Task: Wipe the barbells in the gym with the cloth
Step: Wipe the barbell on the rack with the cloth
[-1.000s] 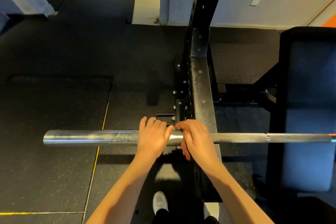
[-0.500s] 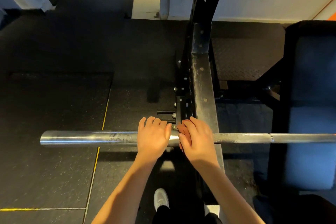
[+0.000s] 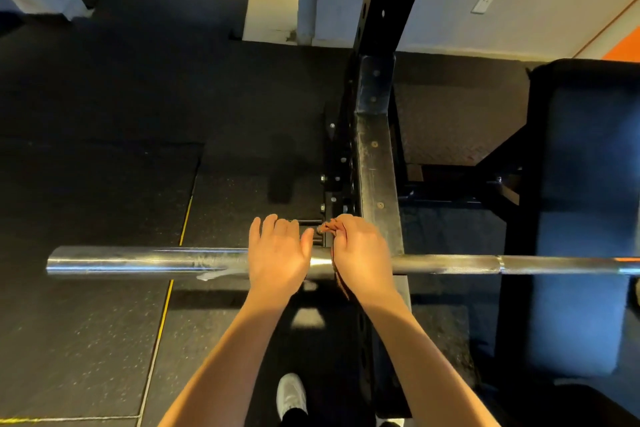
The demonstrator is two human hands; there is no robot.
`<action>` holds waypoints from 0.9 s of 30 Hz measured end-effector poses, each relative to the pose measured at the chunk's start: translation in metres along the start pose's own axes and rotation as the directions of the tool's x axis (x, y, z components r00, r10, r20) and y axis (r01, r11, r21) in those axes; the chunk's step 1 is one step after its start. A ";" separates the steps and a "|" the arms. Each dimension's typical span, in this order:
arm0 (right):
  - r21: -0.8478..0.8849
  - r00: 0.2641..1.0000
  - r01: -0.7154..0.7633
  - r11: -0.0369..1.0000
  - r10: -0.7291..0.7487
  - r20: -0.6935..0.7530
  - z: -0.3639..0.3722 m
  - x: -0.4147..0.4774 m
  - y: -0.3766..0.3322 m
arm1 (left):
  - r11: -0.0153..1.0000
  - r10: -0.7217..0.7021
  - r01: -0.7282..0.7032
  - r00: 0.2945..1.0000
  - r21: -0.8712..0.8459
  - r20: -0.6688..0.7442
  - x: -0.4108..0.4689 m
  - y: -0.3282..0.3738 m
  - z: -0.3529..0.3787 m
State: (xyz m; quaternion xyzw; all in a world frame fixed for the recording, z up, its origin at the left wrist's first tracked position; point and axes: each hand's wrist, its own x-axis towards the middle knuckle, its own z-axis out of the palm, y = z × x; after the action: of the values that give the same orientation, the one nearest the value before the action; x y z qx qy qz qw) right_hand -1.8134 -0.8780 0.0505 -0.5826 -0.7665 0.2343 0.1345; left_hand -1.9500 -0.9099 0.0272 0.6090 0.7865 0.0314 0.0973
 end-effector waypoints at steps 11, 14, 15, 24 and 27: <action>0.012 0.993 0.062 0.998 -0.060 -0.097 0.005 -0.015 0.001 | 0.995 -0.058 0.067 0.991 -0.073 0.123 0.027 0.003 -0.013; 0.040 0.983 0.108 0.993 -0.101 -0.154 0.005 -0.023 0.003 | 0.995 -0.062 0.073 0.987 -0.073 0.145 0.022 0.004 -0.014; 0.024 0.974 0.141 0.990 -0.135 -0.183 0.008 -0.028 0.006 | 0.994 -0.062 0.074 0.986 -0.076 0.154 0.020 0.004 -0.015; -0.136 0.988 0.039 0.990 -0.058 -0.142 0.010 -0.010 -0.005 | 0.985 0.127 -0.099 0.970 -0.140 0.206 -0.015 -0.030 -0.042; -0.178 0.992 0.061 0.982 -0.079 -0.099 0.007 -0.007 -0.003 | 0.994 0.110 -0.100 0.961 -0.050 0.255 -0.029 -0.059 -0.049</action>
State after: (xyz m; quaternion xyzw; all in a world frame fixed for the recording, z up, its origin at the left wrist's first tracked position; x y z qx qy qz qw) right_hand -1.8170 -0.8870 0.0469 -0.5763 -0.7960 0.1303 0.1315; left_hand -2.0084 -0.9496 0.0683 0.6470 0.7331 -0.0282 0.2077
